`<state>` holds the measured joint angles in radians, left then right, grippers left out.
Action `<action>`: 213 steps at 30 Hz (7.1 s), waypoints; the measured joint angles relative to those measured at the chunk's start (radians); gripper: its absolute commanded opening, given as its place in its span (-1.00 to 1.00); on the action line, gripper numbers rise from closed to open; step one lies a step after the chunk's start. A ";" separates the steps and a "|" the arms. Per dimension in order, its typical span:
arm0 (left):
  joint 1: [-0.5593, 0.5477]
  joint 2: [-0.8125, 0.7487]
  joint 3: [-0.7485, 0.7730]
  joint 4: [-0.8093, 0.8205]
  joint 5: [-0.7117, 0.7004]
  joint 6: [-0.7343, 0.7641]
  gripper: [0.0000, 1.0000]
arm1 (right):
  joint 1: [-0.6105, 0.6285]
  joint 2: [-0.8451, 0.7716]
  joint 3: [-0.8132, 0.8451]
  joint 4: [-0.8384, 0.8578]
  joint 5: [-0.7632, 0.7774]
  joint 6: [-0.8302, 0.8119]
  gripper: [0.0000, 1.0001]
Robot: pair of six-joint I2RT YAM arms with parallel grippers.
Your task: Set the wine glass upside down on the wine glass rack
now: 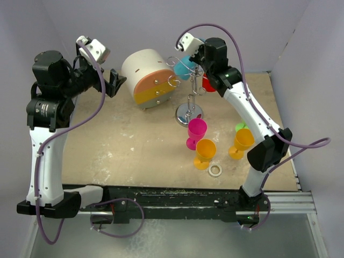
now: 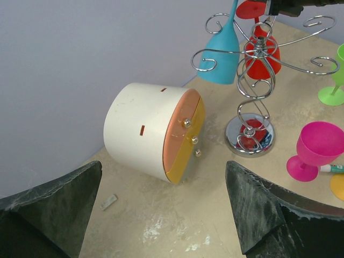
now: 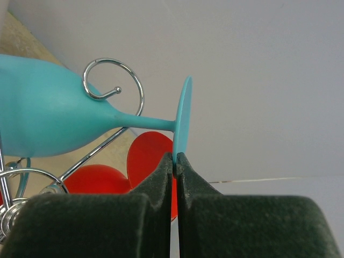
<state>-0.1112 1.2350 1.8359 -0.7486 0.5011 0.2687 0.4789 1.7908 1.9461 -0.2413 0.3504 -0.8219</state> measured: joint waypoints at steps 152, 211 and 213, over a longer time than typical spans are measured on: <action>0.013 0.027 -0.051 0.008 -0.007 0.013 0.98 | -0.035 0.119 0.159 -0.137 -0.495 -0.739 0.03; 0.015 0.027 -0.062 0.009 -0.007 0.039 0.98 | -0.060 0.154 0.224 -0.081 -0.366 -0.261 0.45; 0.015 0.027 -0.062 0.009 -0.007 0.039 0.98 | -0.060 0.154 0.224 -0.080 -0.362 -0.253 0.45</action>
<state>-0.0963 1.2625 1.7741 -0.7395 0.4938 0.3080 0.4187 1.9453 2.1696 -0.3210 -0.0116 -1.0748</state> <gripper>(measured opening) 0.990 0.731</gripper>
